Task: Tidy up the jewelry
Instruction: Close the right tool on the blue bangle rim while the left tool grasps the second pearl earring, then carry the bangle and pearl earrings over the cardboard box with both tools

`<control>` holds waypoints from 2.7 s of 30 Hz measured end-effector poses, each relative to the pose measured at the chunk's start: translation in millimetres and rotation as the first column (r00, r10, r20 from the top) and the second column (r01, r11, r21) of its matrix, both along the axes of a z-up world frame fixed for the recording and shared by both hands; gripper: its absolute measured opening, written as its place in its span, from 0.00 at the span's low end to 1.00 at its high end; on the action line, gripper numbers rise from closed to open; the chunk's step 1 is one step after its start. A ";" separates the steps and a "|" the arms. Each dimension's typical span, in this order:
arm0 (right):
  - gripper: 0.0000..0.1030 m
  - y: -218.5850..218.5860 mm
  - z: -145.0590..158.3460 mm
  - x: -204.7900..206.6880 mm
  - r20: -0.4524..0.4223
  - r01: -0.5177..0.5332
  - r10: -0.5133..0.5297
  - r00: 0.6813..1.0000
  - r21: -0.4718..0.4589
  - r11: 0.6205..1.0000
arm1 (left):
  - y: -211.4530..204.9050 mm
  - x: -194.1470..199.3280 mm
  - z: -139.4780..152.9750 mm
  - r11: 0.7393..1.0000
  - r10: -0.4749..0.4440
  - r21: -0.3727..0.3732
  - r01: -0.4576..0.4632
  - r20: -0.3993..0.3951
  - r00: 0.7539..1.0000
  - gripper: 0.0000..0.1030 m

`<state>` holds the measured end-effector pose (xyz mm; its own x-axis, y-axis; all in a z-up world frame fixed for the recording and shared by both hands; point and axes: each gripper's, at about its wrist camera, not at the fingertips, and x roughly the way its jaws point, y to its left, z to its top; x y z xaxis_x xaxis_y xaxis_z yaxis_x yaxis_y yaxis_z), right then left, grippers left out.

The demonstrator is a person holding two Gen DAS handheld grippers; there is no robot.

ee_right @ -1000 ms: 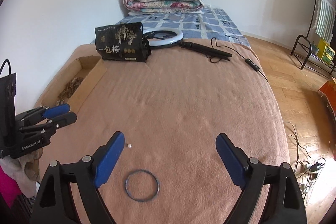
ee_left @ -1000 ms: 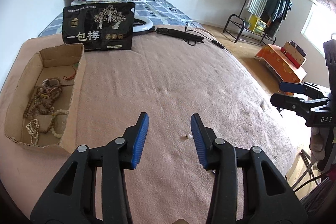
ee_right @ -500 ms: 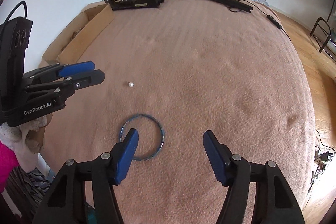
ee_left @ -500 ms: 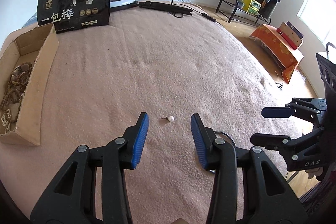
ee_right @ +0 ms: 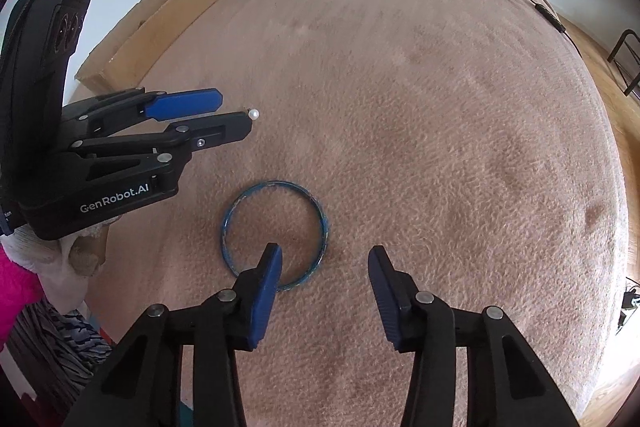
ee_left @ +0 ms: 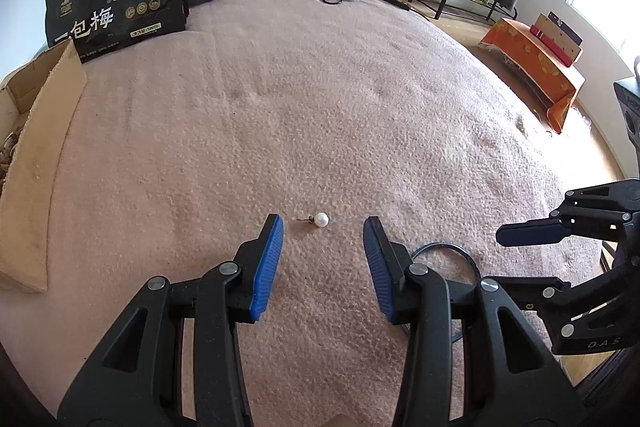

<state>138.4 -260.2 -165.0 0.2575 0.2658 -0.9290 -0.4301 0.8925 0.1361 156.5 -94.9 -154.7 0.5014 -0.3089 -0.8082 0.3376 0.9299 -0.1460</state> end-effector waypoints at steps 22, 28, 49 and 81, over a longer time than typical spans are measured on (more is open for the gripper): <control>0.31 19.6 -14.8 11.3 -0.022 -0.030 0.029 0.999 -0.042 0.999 | -10.7 15.0 -15.9 0.997 -0.013 0.071 0.012 0.017 1.000 0.24; 0.12 30.2 -18.4 10.8 -0.002 -0.044 0.044 0.999 -0.095 0.995 | -9.7 13.8 -15.6 0.997 -0.011 0.078 0.009 0.023 1.000 0.17; 0.01 30.3 45.7 -8.6 0.185 -0.023 0.034 0.982 -0.063 0.998 | 36.4 -1.7 44.1 0.997 0.065 -0.043 -0.061 0.093 0.994 0.17; 0.01 167.6 143.9 -25.0 0.400 -0.170 0.077 0.913 0.201 0.965 | 245.6 22.1 128.0 0.924 0.373 -0.162 -0.345 0.202 0.905 0.17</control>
